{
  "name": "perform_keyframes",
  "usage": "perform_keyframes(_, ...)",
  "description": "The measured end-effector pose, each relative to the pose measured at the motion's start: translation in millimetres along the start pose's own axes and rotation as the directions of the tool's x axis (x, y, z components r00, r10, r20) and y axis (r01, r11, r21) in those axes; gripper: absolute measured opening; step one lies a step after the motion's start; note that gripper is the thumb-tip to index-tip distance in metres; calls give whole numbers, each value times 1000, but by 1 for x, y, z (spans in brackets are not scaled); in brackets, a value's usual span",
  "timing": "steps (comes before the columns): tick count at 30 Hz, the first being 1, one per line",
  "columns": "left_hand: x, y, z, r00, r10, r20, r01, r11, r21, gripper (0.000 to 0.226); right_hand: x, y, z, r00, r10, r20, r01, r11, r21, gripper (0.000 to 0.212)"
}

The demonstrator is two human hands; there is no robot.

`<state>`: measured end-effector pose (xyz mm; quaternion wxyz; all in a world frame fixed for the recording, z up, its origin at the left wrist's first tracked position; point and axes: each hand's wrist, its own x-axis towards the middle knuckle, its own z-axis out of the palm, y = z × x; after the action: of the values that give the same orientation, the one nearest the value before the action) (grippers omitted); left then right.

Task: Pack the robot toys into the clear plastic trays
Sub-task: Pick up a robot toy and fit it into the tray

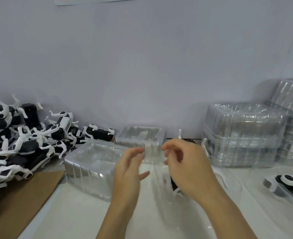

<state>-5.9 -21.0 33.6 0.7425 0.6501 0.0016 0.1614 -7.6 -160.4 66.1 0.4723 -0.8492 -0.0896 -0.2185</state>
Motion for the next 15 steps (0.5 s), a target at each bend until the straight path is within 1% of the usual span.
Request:
perform_keyframes(1,3,1,-2,996,10,-93,-14,999,-41,25,-2,-5,5,998,16,64,-17,1000,21,30)
perform_keyframes(3,8,6,-8,971,77,-226,-89,995,-43,28,-6,-12,16,975,55,215,-66,997,45,26)
perform_keyframes(4,9,9,-10,954,120,-276,-128,992,-12,29,-10,-13,22,955,71,290,-80,997,20,25)
perform_keyframes(6,10,11,-16,905,209,-370,-170,976,135,30,-18,-14,33,914,101,393,-60,992,-115,30)
perform_keyframes(8,10,10,-20,876,250,-413,-119,941,317,29,-23,-16,37,906,106,409,-10,973,-229,35)
perform_keyframes(11,10,5,-24,890,229,-395,8,857,516,23,-24,-16,31,916,140,375,-11,945,-327,36)
perform_keyframes(13,11,2,-24,895,191,-404,103,790,604,24,-21,-13,23,916,185,355,-31,918,-396,37)
perform_keyframes(15,9,-1,-22,904,137,-405,173,749,640,27,-17,-9,14,913,237,333,-80,902,-424,37)
